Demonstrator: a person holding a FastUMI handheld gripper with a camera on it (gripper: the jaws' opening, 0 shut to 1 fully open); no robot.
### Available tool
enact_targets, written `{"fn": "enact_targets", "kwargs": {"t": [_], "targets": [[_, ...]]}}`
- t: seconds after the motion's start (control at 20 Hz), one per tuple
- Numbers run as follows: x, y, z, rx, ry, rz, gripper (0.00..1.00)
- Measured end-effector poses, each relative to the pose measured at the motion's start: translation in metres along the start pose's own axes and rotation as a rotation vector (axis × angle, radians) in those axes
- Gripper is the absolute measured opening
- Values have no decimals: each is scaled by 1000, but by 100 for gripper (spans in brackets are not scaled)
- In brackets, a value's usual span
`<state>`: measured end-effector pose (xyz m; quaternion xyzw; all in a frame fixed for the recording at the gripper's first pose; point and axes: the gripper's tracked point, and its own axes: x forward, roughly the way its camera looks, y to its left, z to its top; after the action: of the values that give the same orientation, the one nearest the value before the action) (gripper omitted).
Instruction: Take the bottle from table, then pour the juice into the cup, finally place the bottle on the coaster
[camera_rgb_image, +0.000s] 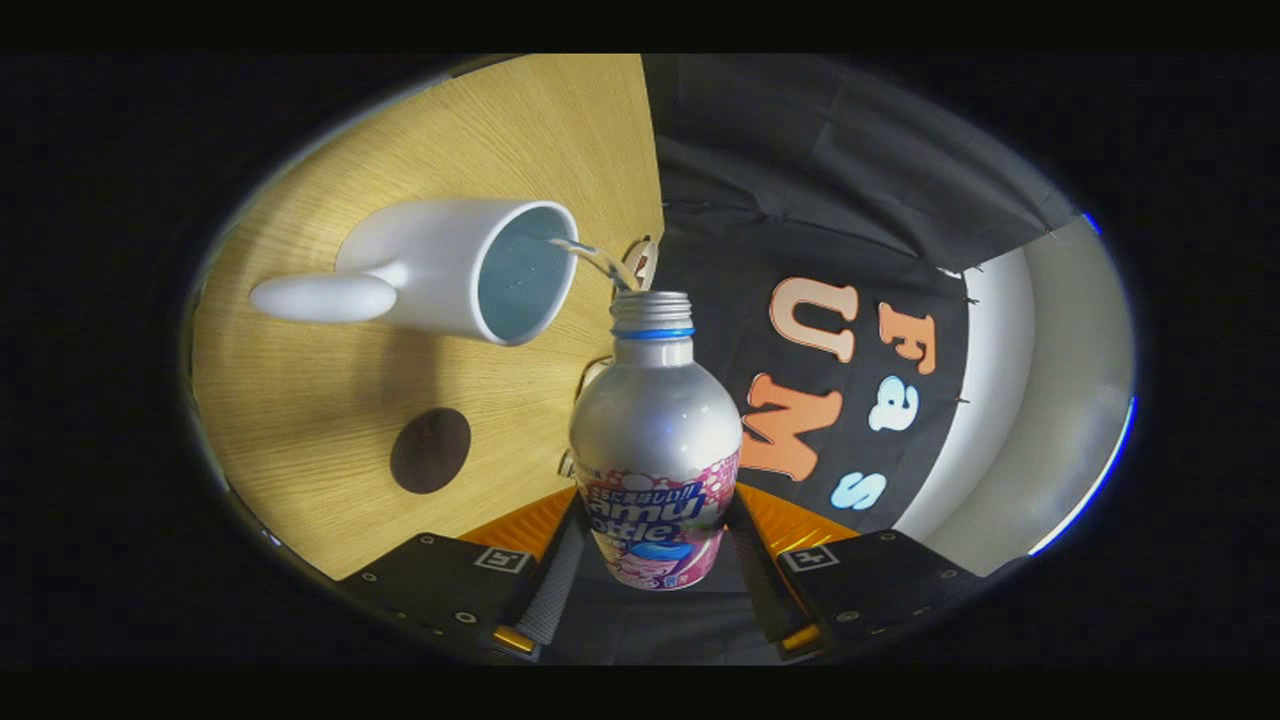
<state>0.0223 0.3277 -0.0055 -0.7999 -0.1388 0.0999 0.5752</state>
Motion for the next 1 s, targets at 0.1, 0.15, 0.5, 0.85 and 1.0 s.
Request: {"fn": "enact_targets", "kwargs": {"t": [0.1,0.15,0.5,0.85,1.0], "targets": [[1,0,-1,-3,1,1,75],[2,-1,-2,-8,2,-2,75],[2,-5,-1,-32,3,-8,75],[3,-7,-1,-53,-2,-7,75],[3,-9,-1,-61,0,-6,75]]}}
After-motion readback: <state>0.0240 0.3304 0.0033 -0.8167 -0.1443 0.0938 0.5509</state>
